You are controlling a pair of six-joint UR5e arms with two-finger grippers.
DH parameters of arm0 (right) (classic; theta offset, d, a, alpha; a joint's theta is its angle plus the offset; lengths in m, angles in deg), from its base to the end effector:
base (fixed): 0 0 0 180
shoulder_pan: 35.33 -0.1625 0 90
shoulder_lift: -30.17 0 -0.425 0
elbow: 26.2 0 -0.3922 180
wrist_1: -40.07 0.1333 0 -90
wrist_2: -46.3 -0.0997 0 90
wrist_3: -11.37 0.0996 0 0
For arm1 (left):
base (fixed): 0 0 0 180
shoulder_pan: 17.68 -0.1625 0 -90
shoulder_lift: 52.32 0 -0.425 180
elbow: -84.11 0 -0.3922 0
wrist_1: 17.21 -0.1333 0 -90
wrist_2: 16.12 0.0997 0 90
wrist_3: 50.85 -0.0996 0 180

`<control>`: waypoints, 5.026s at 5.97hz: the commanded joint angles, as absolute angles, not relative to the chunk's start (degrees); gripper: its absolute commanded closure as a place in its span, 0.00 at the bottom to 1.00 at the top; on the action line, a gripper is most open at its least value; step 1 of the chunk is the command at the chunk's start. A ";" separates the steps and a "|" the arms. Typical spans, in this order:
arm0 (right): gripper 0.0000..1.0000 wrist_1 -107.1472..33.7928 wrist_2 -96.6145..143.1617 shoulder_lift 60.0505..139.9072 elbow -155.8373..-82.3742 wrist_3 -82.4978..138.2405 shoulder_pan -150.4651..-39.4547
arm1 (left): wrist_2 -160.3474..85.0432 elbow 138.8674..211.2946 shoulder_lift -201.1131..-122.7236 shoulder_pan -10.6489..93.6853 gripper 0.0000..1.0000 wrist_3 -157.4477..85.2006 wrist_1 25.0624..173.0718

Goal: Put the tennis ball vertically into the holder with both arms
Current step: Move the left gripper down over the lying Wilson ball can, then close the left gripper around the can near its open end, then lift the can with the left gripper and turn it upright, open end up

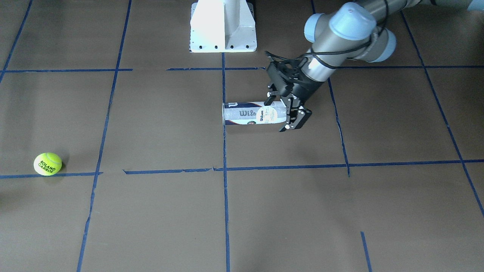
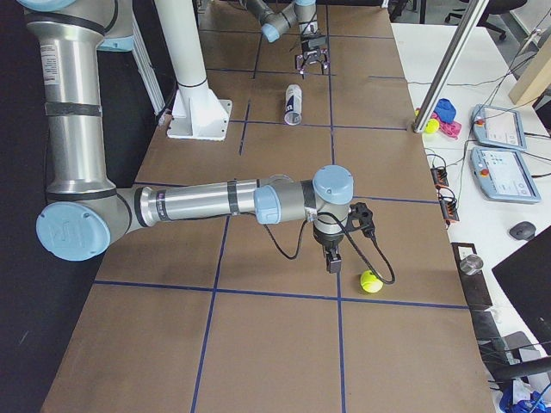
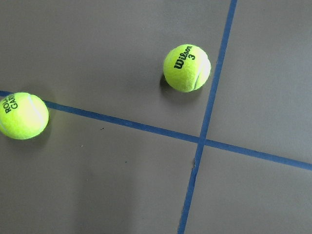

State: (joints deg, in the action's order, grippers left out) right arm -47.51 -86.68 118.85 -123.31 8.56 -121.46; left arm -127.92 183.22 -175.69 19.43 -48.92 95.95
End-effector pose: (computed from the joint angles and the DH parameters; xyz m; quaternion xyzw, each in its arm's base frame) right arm 0.0309 -0.5126 0.5827 0.0846 -0.3655 -0.0885 0.9227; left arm 0.4590 -0.4680 0.1999 0.3993 0.3861 0.4475 0.7009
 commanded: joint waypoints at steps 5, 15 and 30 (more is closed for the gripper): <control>0.00 -47.56 -86.68 118.94 -122.79 8.56 -121.46 | -109.39 180.28 -192.67 5.80 0.00 -62.72 58.58; 0.00 -47.56 -86.68 119.20 -122.79 8.56 -121.37 | -109.37 164.27 -195.59 4.38 0.00 -60.26 65.76; 0.00 -47.56 -86.68 118.94 -123.05 8.56 -121.37 | -119.30 175.69 -196.91 15.98 0.22 -37.89 104.51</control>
